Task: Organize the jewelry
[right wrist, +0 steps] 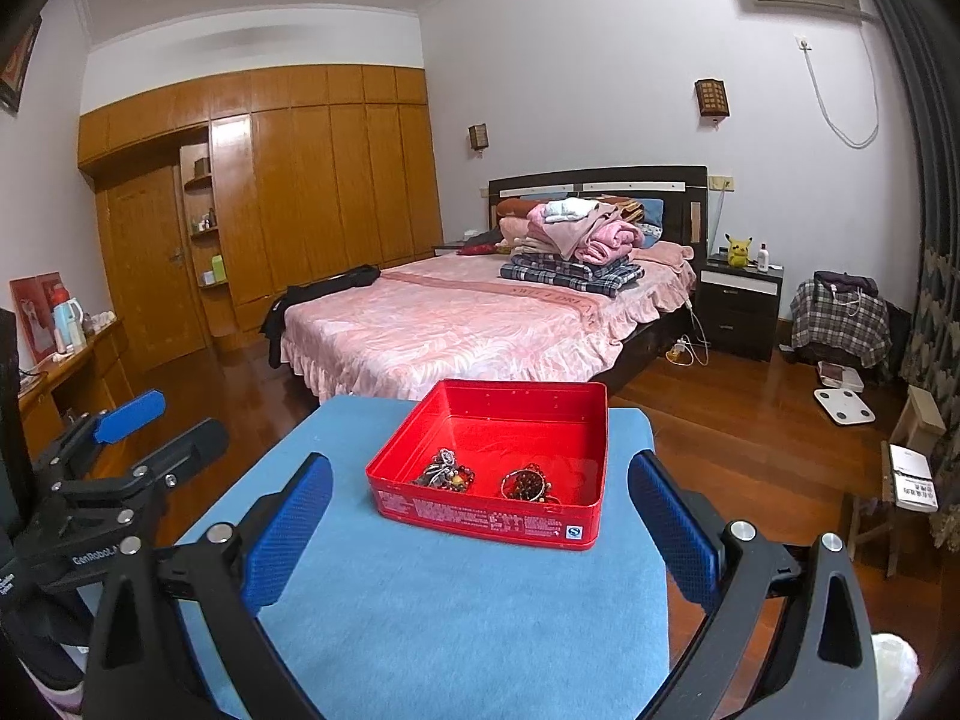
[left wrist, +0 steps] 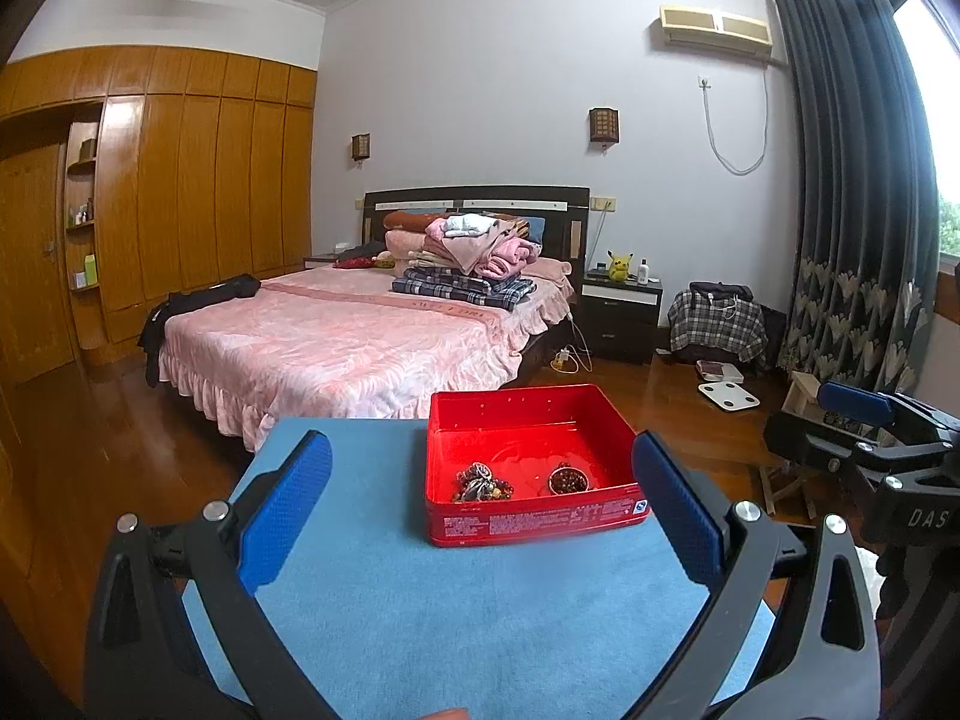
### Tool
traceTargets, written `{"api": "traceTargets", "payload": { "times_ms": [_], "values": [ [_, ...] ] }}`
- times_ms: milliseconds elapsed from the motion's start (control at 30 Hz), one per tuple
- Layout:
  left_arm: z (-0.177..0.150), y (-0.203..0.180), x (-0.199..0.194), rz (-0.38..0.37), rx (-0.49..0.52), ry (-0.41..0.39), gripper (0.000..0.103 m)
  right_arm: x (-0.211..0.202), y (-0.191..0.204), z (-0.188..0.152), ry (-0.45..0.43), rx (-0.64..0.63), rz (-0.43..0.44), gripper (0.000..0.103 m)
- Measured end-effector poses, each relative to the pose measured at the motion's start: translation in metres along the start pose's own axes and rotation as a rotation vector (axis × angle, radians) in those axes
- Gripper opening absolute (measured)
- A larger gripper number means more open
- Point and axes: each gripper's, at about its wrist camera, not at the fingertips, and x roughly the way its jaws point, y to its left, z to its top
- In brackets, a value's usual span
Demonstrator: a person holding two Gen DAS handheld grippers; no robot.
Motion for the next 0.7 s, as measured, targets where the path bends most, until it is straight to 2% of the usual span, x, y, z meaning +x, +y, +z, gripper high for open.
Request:
{"api": "traceTargets", "payload": {
  "times_ms": [700],
  "values": [
    [0.0006, 0.0002, -0.0007, -0.001, 0.000, -0.003, 0.097, -0.0021, -0.0002, -0.0009, -0.006, -0.004, 0.002, 0.097]
  ]
}}
